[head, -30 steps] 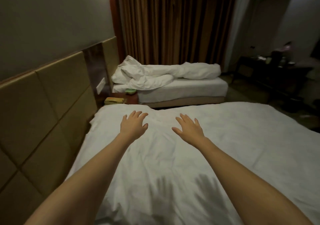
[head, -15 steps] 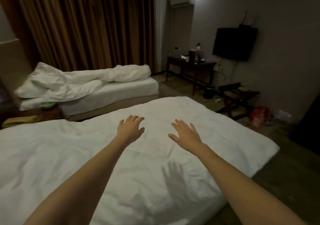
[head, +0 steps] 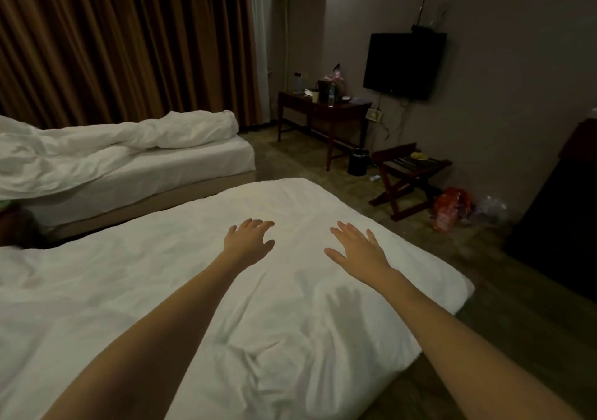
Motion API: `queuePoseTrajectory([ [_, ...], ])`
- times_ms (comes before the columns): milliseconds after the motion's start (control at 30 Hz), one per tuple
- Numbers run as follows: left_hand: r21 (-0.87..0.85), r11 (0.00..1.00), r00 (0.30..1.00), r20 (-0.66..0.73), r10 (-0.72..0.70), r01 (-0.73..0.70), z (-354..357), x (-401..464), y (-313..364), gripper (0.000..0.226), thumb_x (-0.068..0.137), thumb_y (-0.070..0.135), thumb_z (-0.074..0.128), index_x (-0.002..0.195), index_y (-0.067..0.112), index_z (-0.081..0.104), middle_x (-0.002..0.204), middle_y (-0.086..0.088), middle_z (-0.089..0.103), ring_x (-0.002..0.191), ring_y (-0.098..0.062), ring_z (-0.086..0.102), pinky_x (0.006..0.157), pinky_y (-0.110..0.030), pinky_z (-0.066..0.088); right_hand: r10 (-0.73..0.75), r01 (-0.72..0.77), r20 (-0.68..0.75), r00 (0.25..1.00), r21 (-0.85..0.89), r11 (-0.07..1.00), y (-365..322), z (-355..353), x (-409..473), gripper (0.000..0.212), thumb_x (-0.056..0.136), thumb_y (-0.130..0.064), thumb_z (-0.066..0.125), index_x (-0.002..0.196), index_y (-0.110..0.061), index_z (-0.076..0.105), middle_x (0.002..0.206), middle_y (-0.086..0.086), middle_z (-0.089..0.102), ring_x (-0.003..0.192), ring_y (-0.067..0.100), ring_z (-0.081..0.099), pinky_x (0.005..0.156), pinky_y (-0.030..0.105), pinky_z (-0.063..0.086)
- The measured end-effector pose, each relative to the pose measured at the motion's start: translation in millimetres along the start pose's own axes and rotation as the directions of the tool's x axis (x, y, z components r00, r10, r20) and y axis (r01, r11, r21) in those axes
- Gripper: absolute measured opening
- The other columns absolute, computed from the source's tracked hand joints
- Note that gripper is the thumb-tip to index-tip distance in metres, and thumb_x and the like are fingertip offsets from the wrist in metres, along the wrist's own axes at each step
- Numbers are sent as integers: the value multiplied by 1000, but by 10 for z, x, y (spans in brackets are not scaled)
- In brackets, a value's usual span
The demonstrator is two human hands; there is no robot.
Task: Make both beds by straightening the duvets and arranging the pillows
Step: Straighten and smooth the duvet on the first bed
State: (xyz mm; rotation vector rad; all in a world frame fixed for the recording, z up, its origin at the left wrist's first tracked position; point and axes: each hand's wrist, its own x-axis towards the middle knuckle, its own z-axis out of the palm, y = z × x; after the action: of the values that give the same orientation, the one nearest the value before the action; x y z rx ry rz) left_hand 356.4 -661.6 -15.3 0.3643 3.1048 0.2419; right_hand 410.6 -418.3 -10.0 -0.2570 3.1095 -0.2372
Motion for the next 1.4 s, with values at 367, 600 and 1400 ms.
queuePoseTrajectory([
  [367,-47,994,994,49,100,-98,243,2179,1189,51,97,42,44,145,29,32,152,1,34,140,-22,29,113,-47,26,103,-103,-13,995,7,995,1864,-200,1221,61,100,-52,28,152,-23,18,160,-5,6,147,11,2,118,42,-2],
  [600,-18,998,996,57,61,-60,630,3289,1995,51,97,43,44,145,29,33,151,3,36,139,-20,31,113,-46,27,47,-47,16,999,14,999,3118,-104,1928,63,99,-53,32,152,-26,15,160,-6,5,146,10,1,117,41,-4],
  [1400,3,918,916,54,-397,397,1493,6490,4298,52,97,42,43,146,29,31,151,3,34,139,-18,30,112,-44,27,-383,381,105,918,43,924,6873,-688,4961,64,98,-55,32,152,-24,16,160,-7,7,146,9,1,118,40,-3],
])
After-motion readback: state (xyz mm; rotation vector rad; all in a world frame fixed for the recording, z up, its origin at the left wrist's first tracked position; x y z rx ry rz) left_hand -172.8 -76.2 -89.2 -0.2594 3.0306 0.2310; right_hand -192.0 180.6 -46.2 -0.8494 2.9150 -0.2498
